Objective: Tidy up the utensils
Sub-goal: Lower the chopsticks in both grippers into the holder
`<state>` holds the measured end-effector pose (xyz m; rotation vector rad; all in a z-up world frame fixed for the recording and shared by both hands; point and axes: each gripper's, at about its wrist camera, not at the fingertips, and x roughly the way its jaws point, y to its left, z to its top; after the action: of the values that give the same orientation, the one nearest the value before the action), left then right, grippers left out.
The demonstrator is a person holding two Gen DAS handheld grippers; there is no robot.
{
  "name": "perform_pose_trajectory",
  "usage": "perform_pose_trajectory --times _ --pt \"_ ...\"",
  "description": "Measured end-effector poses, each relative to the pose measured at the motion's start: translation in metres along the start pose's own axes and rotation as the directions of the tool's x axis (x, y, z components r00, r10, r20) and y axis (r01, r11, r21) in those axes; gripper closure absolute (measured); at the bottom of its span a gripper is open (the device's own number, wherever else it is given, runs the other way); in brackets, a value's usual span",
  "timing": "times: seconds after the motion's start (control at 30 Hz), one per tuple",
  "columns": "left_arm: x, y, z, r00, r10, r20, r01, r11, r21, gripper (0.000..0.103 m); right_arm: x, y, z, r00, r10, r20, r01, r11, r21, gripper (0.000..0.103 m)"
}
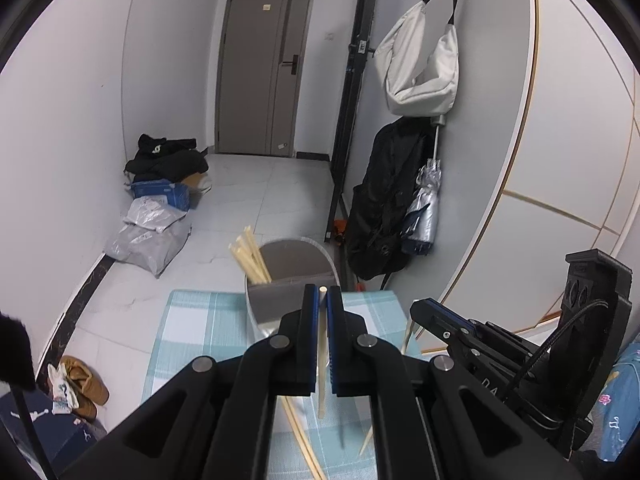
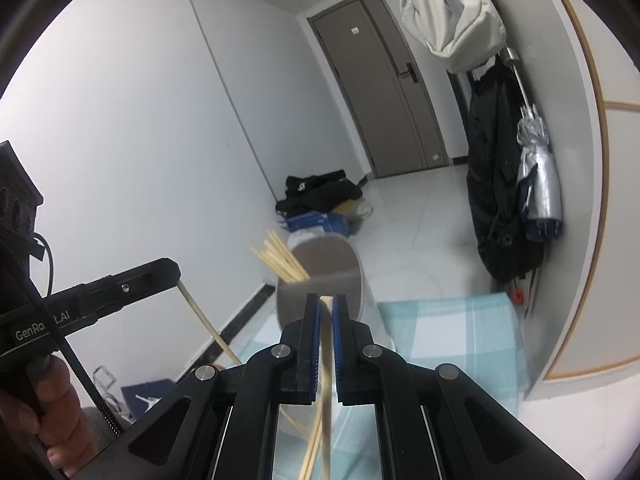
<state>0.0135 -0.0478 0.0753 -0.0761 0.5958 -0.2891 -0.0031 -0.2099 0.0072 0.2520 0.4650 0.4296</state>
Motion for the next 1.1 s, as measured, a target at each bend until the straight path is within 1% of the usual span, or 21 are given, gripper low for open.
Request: perform_pose_trajectory --times 0.13,0.23,0.37,0.53,0.7,0.9,1.1 --pt "-0.002 -0.003 0.019 0.999 -0.036 0.030 0.036 0.999 -0.003 0.102 0.000 -0.001 0.019 1.000 0.005 0.031 -0.005 1.000 0.010 0.098" --pt "-0.002 -0.004 0.034 0.998 -0.040 0.055 0.039 0.999 0.007 0.102 0.001 -0.001 0.038 0.999 0.007 0.053 -0.007 1.000 -0.002 0.098" --pt "0.002 0.002 0.057 0.996 -0.042 0.081 0.042 0.999 0.004 0.102 0.004 0.000 0.072 0.996 0.016 0.088 -0.016 1.000 -0.010 0.098" --pt "0.013 0.015 0.084 0.993 -0.053 0.104 0.056 0.998 -0.024 0.102 0.010 0.011 0.116 0.990 0.043 0.133 -0.035 0.998 -0.061 0.098" --pt "0.027 0.026 0.102 0.991 -0.045 0.125 0.050 0.998 -0.041 0.102 0.025 0.023 0.148 0.984 0.062 0.168 -0.041 0.991 -0.124 0.098" --pt "0.049 0.044 0.105 0.993 -0.033 0.114 0.041 0.997 -0.068 0.102 0.060 0.030 0.166 0.983 0.071 0.171 -0.041 0.984 -0.173 0.098" --pt "0.072 0.063 0.095 0.997 -0.014 0.075 0.022 0.995 -0.102 0.102 0.096 0.030 0.165 0.980 0.061 0.188 -0.021 0.978 -0.208 0.098"
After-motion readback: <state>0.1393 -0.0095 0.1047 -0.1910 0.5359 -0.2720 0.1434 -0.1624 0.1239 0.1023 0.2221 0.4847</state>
